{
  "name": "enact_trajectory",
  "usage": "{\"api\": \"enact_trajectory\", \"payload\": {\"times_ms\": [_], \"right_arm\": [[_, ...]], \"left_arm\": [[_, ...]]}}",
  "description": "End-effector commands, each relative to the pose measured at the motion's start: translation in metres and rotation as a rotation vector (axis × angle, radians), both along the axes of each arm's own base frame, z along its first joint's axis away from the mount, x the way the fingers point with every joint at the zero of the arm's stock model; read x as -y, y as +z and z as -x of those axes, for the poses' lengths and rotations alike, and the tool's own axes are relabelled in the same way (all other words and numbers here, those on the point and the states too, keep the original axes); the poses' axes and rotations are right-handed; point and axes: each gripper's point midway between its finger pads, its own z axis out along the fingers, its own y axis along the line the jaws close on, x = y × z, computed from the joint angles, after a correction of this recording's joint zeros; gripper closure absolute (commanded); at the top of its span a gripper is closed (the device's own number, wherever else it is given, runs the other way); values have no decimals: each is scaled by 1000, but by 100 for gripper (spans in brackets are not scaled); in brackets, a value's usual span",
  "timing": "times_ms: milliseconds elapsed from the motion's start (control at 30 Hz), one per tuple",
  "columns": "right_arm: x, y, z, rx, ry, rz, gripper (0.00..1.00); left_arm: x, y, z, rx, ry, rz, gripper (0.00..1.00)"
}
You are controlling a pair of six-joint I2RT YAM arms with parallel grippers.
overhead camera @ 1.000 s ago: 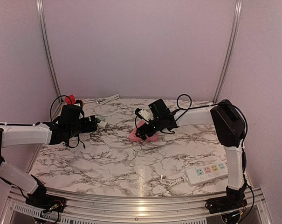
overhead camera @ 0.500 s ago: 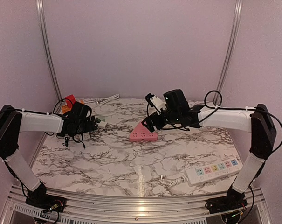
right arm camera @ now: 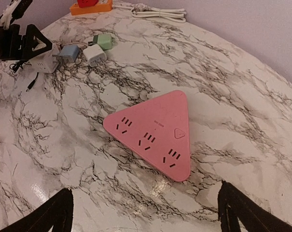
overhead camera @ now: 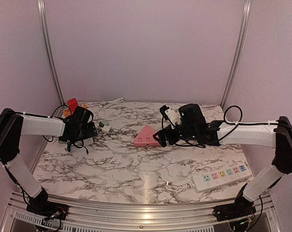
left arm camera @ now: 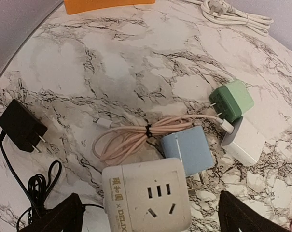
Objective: Insert the plug
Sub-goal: Pick up the plug at the corner of the board.
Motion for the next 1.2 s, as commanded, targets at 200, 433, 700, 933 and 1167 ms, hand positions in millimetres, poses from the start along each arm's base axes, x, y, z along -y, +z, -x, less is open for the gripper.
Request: {"api": "enact_trajectory", "payload": {"times_ms": [200,433,700,933,1167], "right_arm": [[-12,23,7,38,2,-88,2],[-11,15,8,20,-4,-95,2],[-16,13,10,15,2,-103,2],[-24,11,10,8,16,-91,1],[-25,14,10,14,21,-90,2]], "left_arm": [[-14,-12,-1,-40,57,-27,2],[-15,-19,-4,-56,57,-40,7],[-16,-26,-3,-73,54,-49,15],[-12,-19,-4,-61,42,-29,37],[-6,-10,-3,-44,24,18,54]]}}
